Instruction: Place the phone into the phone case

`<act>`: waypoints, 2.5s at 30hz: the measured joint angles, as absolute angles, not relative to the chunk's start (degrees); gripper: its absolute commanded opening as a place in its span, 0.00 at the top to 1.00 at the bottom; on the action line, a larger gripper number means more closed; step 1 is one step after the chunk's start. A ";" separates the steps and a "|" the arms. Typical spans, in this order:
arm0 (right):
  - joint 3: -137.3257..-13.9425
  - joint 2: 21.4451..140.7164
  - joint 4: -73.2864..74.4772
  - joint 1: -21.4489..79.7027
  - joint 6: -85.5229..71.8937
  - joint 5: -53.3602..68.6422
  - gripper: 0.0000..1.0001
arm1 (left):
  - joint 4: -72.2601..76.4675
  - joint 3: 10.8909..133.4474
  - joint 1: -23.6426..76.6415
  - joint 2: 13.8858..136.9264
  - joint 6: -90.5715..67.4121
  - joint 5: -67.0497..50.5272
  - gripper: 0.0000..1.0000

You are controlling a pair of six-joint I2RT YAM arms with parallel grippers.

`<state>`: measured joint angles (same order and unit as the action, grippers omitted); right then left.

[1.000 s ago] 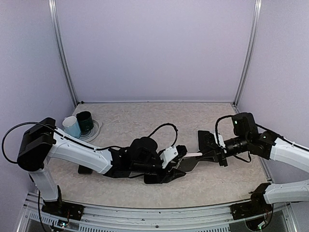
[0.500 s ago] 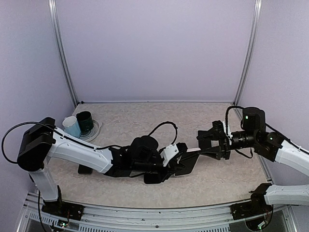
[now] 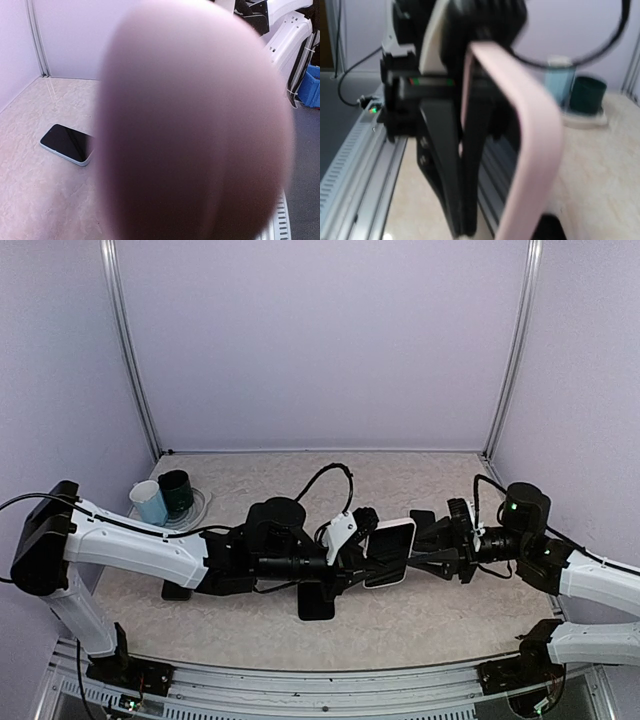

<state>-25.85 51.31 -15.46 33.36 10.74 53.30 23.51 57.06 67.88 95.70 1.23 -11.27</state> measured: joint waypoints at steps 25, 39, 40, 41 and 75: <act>-34.13 60.55 -13.06 31.99 -1.32 49.41 1.00 | 22.09 58.52 64.42 95.00 -3.57 -4.32 0.05; -50.43 88.79 -5.56 22.96 -18.83 36.38 1.00 | 17.21 55.53 56.29 89.56 -11.88 7.07 0.04; -50.65 90.24 -5.63 22.83 -19.88 36.58 1.00 | 17.06 55.51 56.29 89.56 -12.03 7.14 0.04; -50.78 91.85 -5.91 22.63 -21.12 37.12 1.00 | 17.04 55.44 56.29 89.56 -12.21 7.20 0.04; -64.97 114.04 3.88 13.54 -22.52 36.95 0.59 | 16.69 54.57 56.29 91.57 -13.13 7.88 0.04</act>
<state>-64.97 114.04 3.88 13.54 -22.52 36.95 16.69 54.57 56.29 91.57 -13.13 7.88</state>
